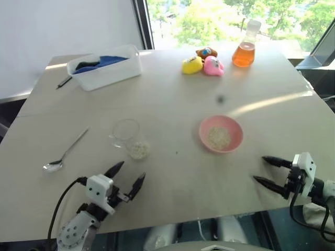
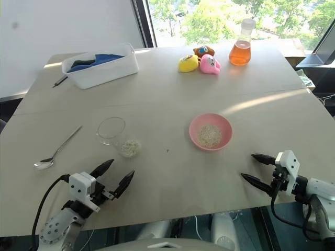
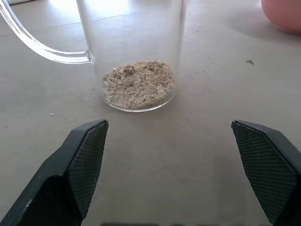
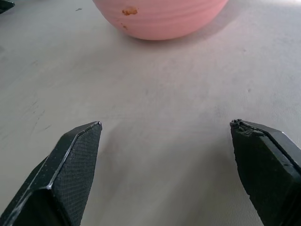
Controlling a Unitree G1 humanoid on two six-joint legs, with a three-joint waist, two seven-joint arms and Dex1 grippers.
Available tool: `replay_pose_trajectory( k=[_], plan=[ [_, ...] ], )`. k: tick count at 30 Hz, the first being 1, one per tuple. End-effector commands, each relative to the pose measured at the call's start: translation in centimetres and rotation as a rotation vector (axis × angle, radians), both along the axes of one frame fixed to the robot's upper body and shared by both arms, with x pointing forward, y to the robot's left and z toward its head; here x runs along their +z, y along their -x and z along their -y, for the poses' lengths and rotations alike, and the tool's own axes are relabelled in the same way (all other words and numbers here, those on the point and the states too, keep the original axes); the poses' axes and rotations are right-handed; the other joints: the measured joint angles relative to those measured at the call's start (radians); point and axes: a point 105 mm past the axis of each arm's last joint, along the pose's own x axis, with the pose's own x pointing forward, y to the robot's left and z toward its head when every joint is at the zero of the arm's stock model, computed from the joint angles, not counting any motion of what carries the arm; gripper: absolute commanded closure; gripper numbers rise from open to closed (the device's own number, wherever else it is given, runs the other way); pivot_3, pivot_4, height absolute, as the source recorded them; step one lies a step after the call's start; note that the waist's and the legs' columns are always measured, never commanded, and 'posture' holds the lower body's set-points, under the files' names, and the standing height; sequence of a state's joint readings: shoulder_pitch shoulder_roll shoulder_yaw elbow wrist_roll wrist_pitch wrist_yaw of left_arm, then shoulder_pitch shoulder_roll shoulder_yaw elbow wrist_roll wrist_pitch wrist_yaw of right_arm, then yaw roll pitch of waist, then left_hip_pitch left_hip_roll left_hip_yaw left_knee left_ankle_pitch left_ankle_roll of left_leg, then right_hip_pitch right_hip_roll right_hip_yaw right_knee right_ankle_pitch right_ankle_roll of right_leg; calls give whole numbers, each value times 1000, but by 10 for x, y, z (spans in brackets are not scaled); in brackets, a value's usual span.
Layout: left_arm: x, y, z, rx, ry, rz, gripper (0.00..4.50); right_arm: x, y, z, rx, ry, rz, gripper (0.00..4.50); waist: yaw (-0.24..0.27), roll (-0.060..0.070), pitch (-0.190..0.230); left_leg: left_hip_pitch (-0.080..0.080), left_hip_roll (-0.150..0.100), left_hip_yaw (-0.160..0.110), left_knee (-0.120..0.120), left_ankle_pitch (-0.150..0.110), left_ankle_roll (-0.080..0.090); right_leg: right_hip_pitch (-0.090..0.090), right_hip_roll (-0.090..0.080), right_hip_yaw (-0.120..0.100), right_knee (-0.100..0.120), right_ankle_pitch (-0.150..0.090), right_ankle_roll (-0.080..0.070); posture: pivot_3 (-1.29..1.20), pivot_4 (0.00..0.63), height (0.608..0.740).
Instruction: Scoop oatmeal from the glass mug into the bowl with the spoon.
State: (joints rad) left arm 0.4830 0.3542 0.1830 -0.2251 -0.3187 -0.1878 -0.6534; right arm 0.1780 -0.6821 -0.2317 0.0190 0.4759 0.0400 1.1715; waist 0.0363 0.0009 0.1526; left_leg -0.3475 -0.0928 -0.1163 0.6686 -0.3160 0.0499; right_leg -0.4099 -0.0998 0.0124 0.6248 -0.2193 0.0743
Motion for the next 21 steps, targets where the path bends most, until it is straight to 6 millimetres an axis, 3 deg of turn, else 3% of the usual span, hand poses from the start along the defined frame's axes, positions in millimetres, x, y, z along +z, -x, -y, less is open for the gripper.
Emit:
replay_pose_trajectory(
  k=[1,12,17,21],
  plan=[
    [3,2,2,-13,10,4,30,5,-1,-1,15,-1,25,93,0,0,0,0,0,0,0,0,0,0,0,0,0,0,0,0,150,740],
    [11,4,-12,50,0,15,30,7,6,-6,81,24,27,93,-1,0,0,0,0,0,0,0,0,0,0,0,0,0,0,0,150,740],
    [16,17,-23,104,36,-76,30,26,18,-27,180,-9,46,93,-2,-3,4,-1,0,0,0,0,0,-2,0,0,0,0,0,0,150,740],
    [37,26,-56,185,-48,-68,30,62,35,-68,346,-79,84,93,-1,-4,8,-2,1,0,0,-2,3,-2,0,0,0,0,0,0,150,740]
  ],
)
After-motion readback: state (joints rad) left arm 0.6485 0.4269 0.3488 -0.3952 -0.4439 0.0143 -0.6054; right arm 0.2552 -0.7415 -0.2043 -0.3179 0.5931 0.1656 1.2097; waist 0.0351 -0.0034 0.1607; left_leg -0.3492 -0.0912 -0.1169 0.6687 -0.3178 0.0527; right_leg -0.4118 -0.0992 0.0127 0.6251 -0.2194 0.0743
